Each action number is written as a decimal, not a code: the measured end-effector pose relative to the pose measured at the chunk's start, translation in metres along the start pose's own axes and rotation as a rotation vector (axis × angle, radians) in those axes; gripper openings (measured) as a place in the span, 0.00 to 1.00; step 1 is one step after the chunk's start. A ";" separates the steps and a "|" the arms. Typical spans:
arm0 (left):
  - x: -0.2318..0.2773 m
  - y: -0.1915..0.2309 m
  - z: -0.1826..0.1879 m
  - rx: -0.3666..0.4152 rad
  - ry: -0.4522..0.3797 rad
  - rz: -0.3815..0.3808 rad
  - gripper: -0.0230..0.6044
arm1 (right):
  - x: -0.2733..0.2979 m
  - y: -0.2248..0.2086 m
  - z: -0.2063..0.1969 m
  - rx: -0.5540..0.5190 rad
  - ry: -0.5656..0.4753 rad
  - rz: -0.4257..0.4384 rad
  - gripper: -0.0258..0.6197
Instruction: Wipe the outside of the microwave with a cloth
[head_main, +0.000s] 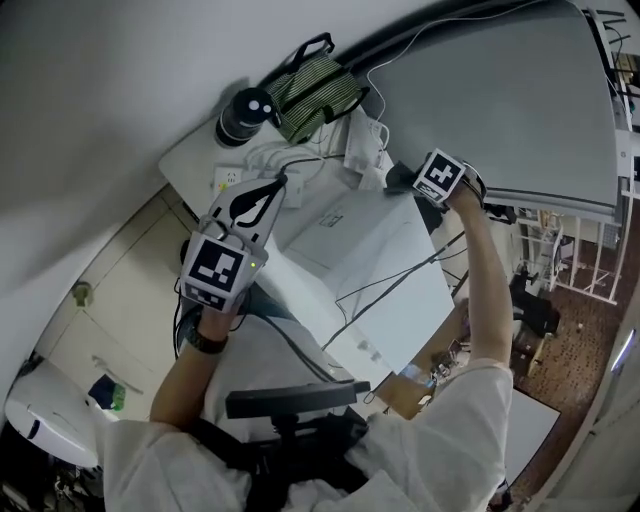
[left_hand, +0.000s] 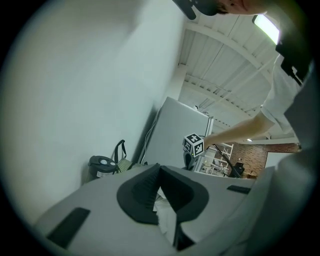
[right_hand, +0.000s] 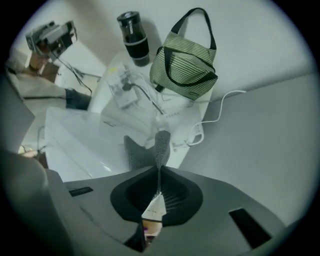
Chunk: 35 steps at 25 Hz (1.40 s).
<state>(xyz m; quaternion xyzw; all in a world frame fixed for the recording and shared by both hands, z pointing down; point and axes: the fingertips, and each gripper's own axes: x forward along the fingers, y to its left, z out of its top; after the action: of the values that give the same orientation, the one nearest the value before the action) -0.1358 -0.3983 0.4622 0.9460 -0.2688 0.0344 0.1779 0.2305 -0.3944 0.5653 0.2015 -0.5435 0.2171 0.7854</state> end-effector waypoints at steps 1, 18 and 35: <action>0.002 0.000 -0.002 -0.001 0.001 0.000 0.08 | -0.001 -0.015 -0.001 -0.041 0.031 -0.090 0.07; -0.045 0.013 -0.020 -0.025 -0.039 0.104 0.08 | -0.012 0.189 0.080 -0.327 0.007 0.429 0.07; -0.069 0.021 -0.028 -0.007 -0.036 0.143 0.08 | -0.056 0.357 0.183 -0.335 -0.167 0.904 0.07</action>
<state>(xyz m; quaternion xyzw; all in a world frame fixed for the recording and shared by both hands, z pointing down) -0.2044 -0.3706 0.4835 0.9242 -0.3390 0.0288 0.1736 -0.1273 -0.2075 0.6008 -0.1669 -0.6653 0.4289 0.5878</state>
